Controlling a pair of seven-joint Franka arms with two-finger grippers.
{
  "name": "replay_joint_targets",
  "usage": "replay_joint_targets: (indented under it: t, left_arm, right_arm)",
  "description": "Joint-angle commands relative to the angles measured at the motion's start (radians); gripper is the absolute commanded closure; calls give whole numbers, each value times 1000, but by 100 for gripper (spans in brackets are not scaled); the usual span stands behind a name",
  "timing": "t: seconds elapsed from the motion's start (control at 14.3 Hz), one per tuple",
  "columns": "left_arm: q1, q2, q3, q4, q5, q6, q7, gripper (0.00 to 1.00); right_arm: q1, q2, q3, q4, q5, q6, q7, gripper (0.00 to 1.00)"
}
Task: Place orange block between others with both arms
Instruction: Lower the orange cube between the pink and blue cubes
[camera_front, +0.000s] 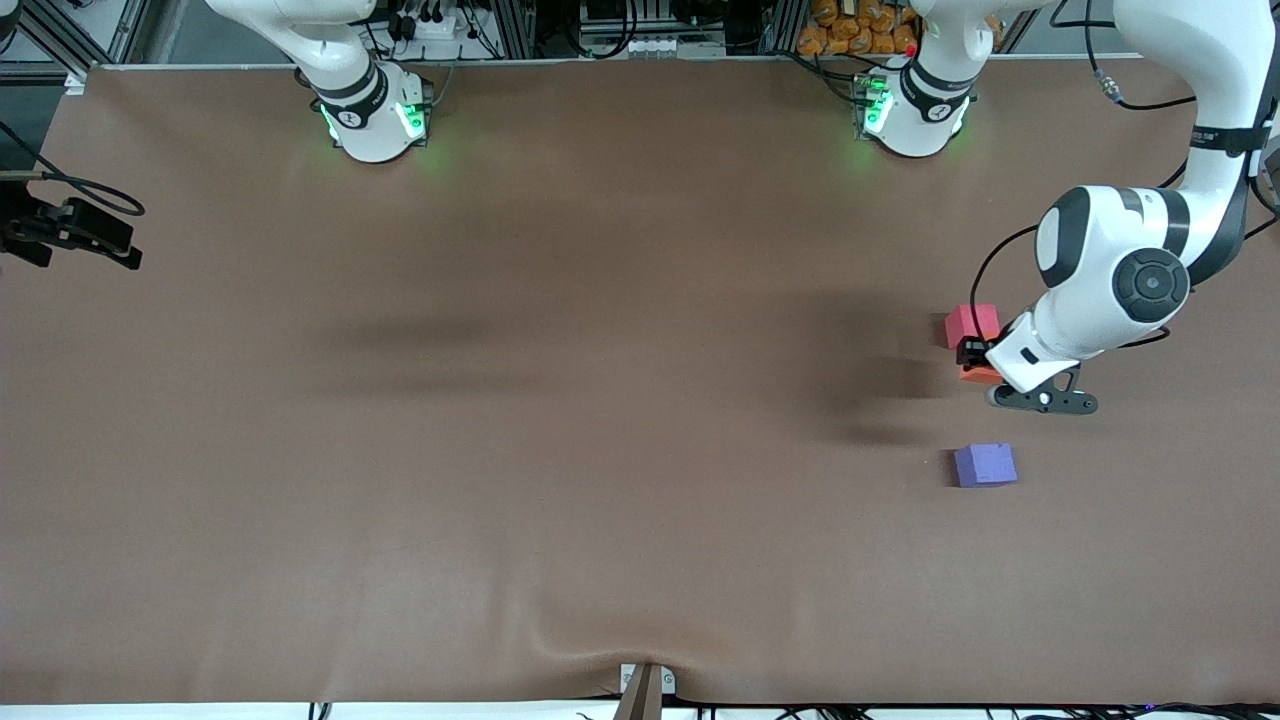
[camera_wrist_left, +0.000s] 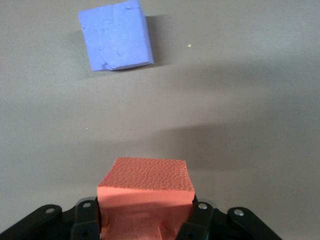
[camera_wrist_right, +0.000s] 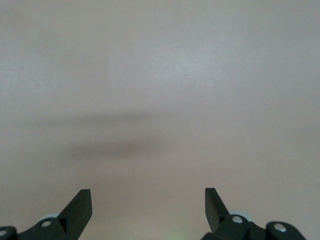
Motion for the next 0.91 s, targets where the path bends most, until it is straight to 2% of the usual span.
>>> replay_joint_targets:
  t: [0.0, 0.28, 0.56, 0.84]
  left_arm:
    - [49, 11, -11, -42, -9, 81, 21, 100]
    - [85, 51, -11, -52, -11, 150, 11, 100]
    - [83, 97, -11, -48, -11, 197, -34, 100]
    - [85, 151, -10, -46, -13, 298, -43, 100]
  right_arm:
    - [-6, -13, 6, 3, -5, -13, 6, 0]
    - [-6, -13, 6, 3, -5, -13, 6, 0]
    - [-6, -13, 6, 3, -5, -13, 6, 0]
    - [-6, -13, 6, 3, -5, -13, 6, 0]
